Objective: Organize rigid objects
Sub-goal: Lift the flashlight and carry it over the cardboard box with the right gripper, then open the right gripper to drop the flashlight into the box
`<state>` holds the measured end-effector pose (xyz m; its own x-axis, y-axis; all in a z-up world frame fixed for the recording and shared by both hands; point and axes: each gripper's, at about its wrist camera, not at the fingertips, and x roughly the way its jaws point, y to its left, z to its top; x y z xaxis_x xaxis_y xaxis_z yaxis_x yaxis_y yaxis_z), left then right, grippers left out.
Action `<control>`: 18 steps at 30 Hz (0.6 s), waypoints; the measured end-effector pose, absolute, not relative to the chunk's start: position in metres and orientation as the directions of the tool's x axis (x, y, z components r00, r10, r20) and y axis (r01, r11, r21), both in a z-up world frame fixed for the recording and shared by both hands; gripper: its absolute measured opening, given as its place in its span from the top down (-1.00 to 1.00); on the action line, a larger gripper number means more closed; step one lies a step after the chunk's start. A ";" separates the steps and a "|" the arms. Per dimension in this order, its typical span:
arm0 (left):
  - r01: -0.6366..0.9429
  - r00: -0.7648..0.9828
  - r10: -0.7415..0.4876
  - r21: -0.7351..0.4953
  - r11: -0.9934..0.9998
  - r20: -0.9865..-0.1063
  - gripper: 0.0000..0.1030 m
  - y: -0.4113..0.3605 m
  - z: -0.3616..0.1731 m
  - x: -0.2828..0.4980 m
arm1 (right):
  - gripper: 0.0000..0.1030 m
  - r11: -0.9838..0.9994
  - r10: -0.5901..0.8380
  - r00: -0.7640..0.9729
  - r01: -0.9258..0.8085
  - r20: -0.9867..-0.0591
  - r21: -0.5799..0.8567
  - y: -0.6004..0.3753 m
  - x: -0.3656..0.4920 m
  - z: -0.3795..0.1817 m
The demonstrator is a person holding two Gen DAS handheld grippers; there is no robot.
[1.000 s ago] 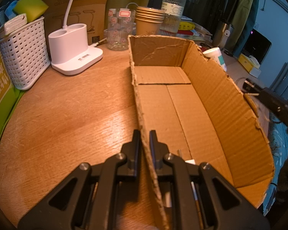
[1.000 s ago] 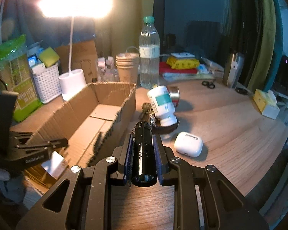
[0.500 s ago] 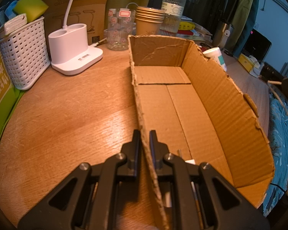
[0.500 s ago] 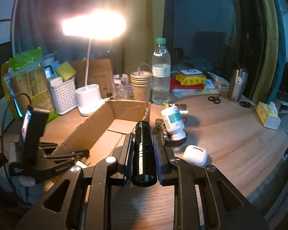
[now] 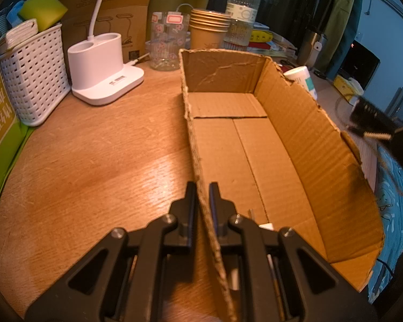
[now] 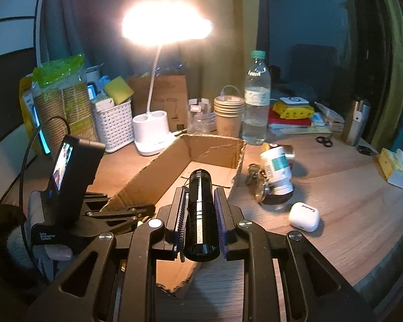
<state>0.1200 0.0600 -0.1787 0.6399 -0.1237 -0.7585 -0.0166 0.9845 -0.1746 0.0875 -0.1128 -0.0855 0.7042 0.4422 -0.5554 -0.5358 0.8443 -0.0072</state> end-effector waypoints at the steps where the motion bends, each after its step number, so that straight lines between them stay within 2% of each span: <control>1: -0.017 0.640 -0.124 -0.175 0.985 -0.759 0.80 0.060 -0.179 0.120 | 0.55 0.842 0.445 0.700 -0.540 -0.558 -0.006 -0.111 0.087 -0.087; 18: -0.017 0.640 -0.124 -0.175 0.984 -0.759 0.80 0.060 -0.179 0.120 | 0.55 0.790 0.439 0.600 -0.612 -0.669 -0.031 -0.073 0.091 -0.124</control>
